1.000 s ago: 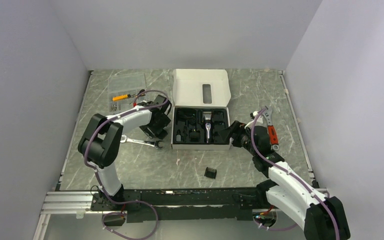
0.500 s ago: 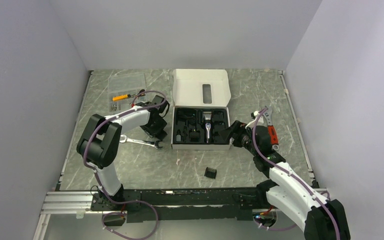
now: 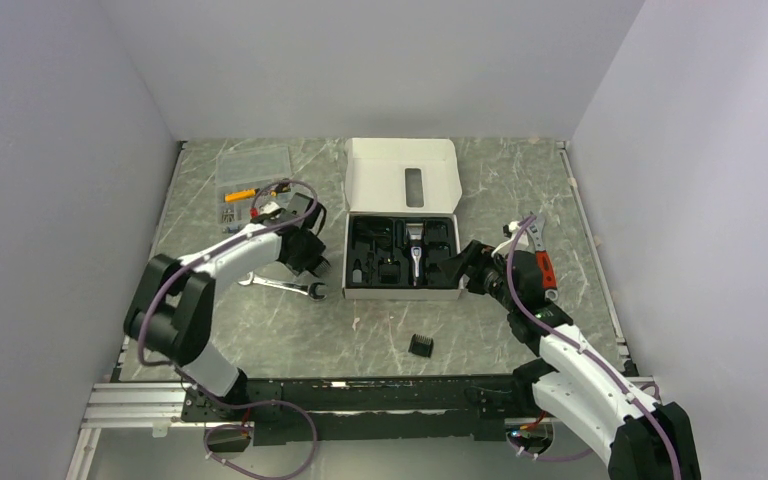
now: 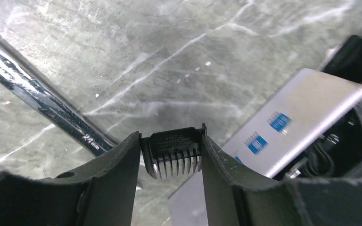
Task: Sort the hair-cutting tools
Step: Pick up the haircut tool at the center of the board.
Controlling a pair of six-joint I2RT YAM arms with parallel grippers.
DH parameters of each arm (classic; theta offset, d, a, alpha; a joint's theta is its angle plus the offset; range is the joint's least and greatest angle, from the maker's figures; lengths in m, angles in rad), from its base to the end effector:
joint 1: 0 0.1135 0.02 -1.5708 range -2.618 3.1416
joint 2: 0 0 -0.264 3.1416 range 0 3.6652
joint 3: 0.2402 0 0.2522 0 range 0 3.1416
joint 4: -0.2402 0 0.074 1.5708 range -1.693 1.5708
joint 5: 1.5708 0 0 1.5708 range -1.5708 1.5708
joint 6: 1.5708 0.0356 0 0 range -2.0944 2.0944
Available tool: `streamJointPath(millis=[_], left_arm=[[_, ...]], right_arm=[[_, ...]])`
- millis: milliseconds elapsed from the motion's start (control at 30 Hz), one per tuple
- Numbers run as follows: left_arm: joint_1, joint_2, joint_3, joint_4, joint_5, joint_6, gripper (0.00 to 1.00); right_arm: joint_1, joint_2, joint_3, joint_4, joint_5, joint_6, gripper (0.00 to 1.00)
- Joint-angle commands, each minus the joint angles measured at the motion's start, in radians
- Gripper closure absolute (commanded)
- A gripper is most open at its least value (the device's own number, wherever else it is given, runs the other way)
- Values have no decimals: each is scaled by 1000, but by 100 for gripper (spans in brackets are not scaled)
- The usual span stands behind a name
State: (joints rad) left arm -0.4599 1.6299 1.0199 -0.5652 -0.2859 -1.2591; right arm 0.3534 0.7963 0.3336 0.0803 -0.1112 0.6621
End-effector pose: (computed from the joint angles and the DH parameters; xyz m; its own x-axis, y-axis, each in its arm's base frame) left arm 0.2844 -0.1297 0.1861 -0.5662 -0.7386 -0.3659 -0.6863 0.6683 -0.2870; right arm 0.1702 0.0670 0.2057 -0.5469 0.4495 -0.7063 -0.1322 0.7867 0.6030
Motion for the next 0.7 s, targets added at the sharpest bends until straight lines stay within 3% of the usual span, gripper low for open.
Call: streamJointPath(millis=[0, 233, 367, 533, 667], left_arm=[[0, -151, -34, 20, -2, 30, 92], [-31, -334, -118, 60, 26, 113, 98], [-111, -358, -115, 152, 85, 157, 100], [-246, -299, -23, 212, 99, 212, 100], [-294, -244, 3, 307, 164, 192, 100]], right_arm=[[-12, -7, 51, -4, 18, -19, 19], [-15, 2, 54, 11, -3, -29, 19], [-16, 24, 67, 52, -90, -50, 18], [-4, 70, 43, 303, -379, 3, 17], [33, 97, 0, 458, -441, 72, 16]])
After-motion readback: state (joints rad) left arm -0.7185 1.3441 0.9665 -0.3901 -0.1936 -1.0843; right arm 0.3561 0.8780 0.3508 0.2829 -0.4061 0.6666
